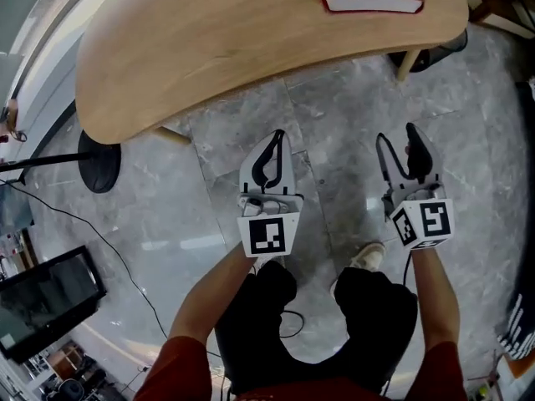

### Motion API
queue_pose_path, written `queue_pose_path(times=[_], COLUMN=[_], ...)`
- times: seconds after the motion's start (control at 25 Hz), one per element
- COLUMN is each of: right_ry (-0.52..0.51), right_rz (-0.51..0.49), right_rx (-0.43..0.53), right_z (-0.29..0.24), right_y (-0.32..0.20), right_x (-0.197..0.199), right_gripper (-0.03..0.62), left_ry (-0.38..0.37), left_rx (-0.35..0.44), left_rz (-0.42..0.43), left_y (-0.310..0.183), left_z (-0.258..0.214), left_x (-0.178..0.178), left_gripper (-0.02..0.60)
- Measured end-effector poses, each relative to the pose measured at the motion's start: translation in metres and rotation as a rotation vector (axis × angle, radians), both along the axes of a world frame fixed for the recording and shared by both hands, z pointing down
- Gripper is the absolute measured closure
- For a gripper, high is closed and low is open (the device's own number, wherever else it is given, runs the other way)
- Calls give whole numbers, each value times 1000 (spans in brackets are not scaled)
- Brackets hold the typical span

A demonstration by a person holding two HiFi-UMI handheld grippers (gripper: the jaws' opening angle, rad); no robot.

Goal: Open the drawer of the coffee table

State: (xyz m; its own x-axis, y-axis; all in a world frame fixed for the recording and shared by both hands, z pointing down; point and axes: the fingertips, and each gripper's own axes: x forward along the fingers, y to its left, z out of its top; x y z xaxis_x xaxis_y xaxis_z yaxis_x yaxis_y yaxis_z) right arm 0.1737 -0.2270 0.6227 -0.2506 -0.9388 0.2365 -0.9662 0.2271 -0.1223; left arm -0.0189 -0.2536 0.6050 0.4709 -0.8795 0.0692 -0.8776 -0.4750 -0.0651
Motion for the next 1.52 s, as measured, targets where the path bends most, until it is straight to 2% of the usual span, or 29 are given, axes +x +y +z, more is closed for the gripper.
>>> queue_pose_path(times=[0.12,0.28,0.4,0.56,0.72,0.84,1.0,1.12,1.2,1.32,1.4,1.52], right_ry=[8,73,108,103,76,78,63,49,-7,-221,-352,-445], right_rz=[1,24,-32,-52,-59,-77,-75,-86,-114,-161,-159,-166], right_rx=[10,-1,1,-8,-41,-37,-35,-41,-55,-97,-111,-97], right_z=[47,95,117,133,142,141,141,142,145,144,140,130], right_y=[-13,-29,-31,-30,-29,-28,-33,-35,-37,-45,-53,-64], right_x=[3,5,-5,-13,-18,-23,-25,-29,-34,-42,-43,-45], right_gripper=[356,356,356,356,355,355,352,352,352,352,352,352], left_ry=[2,24,19,-15,-17,-47,-20,-27,-25,-20,-16,-18], left_rx=[0,0,20,55,23,60,44,40,35,17,10,7], left_rz=[13,89,107,115,83,102,99,107,111,109,102,96], left_y=[-11,-25,-29,-30,-31,-31,-30,-26,-26,-29,-32,-33], left_z=[51,101,124,138,143,139,141,142,144,150,151,151], left_x=[0,5,4,5,1,4,6,6,8,7,5,3], left_gripper=[575,575,575,575,575,575,575,575,575,575,575,575])
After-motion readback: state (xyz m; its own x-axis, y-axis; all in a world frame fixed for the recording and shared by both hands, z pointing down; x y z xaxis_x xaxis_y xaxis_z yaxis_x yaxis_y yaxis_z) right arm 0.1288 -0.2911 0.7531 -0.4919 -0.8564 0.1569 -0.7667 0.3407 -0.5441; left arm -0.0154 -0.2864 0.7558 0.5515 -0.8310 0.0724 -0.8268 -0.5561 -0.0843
